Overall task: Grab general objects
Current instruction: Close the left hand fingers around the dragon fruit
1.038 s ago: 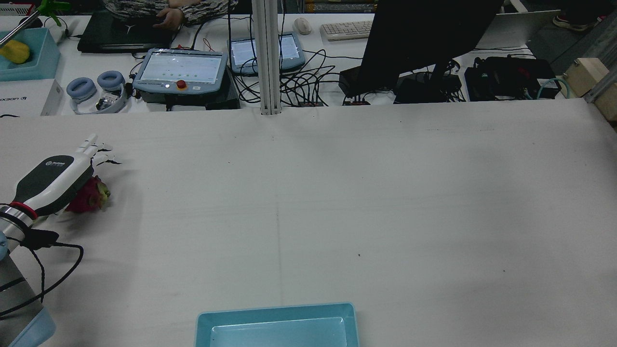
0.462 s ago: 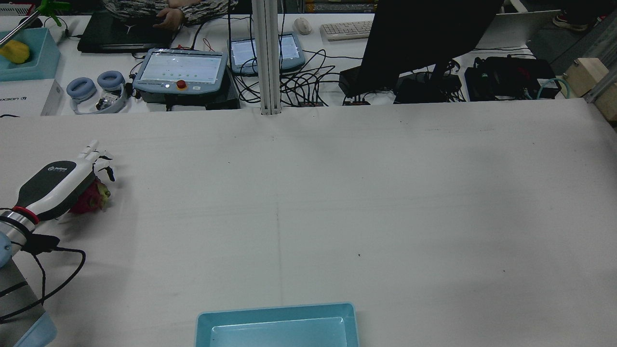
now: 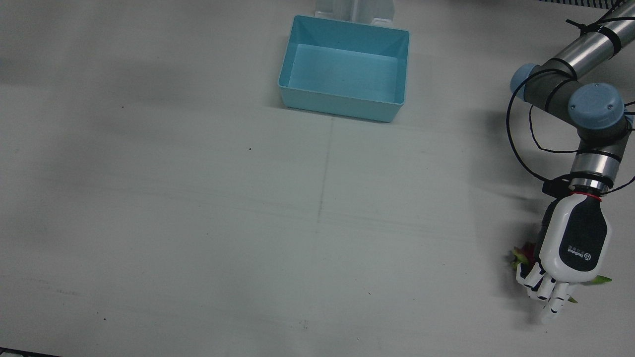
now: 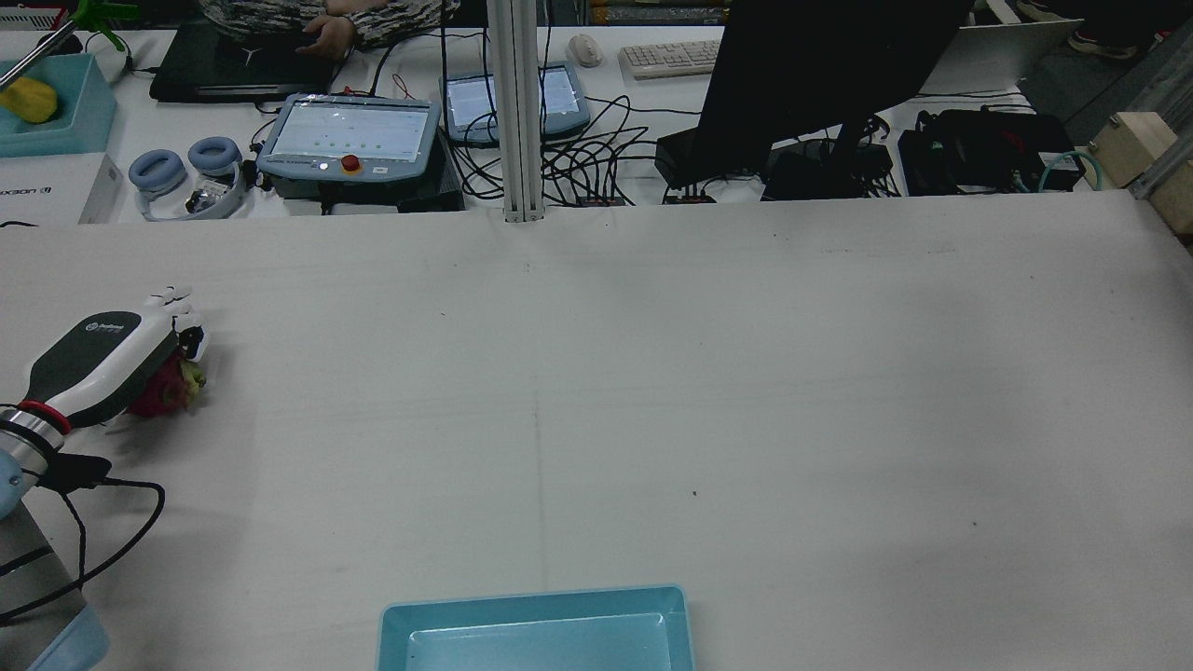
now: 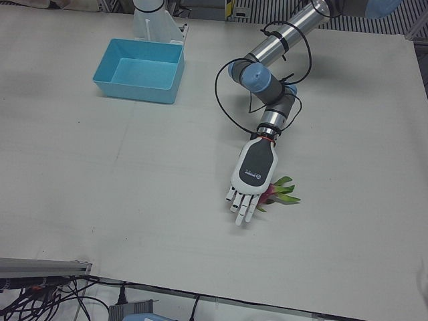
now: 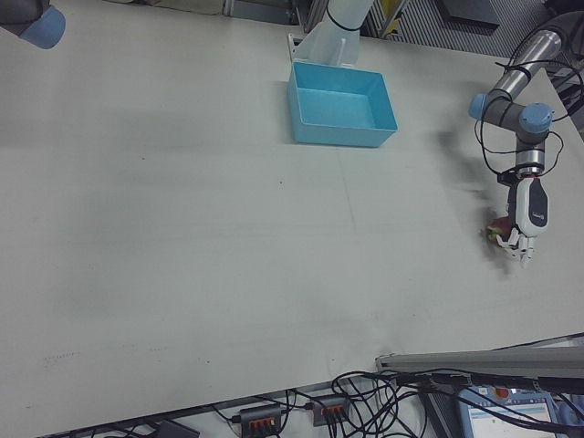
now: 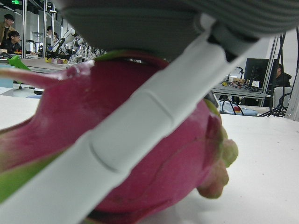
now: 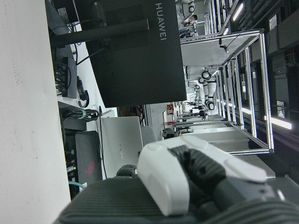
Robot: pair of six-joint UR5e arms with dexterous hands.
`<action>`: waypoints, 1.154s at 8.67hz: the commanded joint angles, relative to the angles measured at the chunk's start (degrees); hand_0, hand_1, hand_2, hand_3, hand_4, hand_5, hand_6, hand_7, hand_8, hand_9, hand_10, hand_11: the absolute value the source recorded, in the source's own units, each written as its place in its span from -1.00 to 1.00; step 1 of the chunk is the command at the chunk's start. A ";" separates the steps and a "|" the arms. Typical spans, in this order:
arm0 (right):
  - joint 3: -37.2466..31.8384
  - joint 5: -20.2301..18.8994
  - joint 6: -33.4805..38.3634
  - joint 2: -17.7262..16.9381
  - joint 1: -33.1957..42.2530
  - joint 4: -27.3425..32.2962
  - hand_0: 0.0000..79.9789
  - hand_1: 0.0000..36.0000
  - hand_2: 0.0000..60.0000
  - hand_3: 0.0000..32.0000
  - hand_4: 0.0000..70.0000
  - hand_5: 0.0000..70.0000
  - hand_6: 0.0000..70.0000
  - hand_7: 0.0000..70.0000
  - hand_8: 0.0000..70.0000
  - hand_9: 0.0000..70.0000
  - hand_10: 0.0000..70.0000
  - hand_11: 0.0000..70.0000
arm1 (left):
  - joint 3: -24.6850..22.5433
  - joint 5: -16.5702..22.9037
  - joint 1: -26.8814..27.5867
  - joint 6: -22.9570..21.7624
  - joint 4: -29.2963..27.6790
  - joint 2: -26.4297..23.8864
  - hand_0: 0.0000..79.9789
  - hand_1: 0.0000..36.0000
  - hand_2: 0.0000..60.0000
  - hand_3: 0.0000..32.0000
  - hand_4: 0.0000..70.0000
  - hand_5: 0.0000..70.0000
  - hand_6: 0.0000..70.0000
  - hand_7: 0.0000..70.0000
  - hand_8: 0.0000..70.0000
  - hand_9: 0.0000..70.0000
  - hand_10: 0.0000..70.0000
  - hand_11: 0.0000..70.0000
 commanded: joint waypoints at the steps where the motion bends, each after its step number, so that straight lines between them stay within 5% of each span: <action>1: -0.02 0.00 0.00 0.00 0.00 0.00 -1.00 -1.00 -1.00 -1.00 -1.00 -1.00 -1.00 -1.00 -1.00 -1.00 -1.00 -1.00 | 0.88 -0.47 0.14 0.91 -0.45 -0.58 1.00 1.00 1.00 -1.00 -0.17 1.00 0.73 1.00 -0.55 -0.45 0.70 1.00; 2: -0.02 0.00 0.00 0.00 0.00 0.00 -1.00 -1.00 -1.00 -1.00 -1.00 -1.00 -1.00 -1.00 -1.00 -1.00 -1.00 -1.00 | 1.06 -0.47 0.14 0.91 -0.72 -0.58 1.00 1.00 1.00 -1.00 -0.15 1.00 0.95 1.00 -0.20 -0.11 1.00 1.00; 4: 0.06 0.09 0.00 0.00 0.00 0.00 -1.00 -1.00 -1.00 -1.00 -1.00 -1.00 -1.00 -1.00 -1.00 -1.00 -1.00 -1.00 | 0.97 -0.56 0.49 0.91 -1.07 -0.49 1.00 1.00 1.00 -1.00 -0.13 1.00 1.00 1.00 0.67 0.99 1.00 1.00; 5: 0.07 0.00 0.00 0.00 0.00 0.00 -1.00 -1.00 -1.00 -1.00 -1.00 -1.00 -1.00 -1.00 -1.00 -1.00 -1.00 -1.00 | 0.88 -0.56 0.41 0.91 -1.16 -0.49 1.00 1.00 1.00 -1.00 -0.10 1.00 1.00 1.00 1.00 1.00 1.00 1.00; 10: -0.02 0.00 0.00 0.00 0.00 0.00 -1.00 -1.00 -1.00 -1.00 -1.00 -1.00 -1.00 -1.00 -1.00 -1.00 -1.00 -1.00 | -1.13 -1.00 -0.03 0.74 -1.51 -0.05 1.00 1.00 1.00 -1.00 0.03 1.00 1.00 1.00 1.00 1.00 1.00 1.00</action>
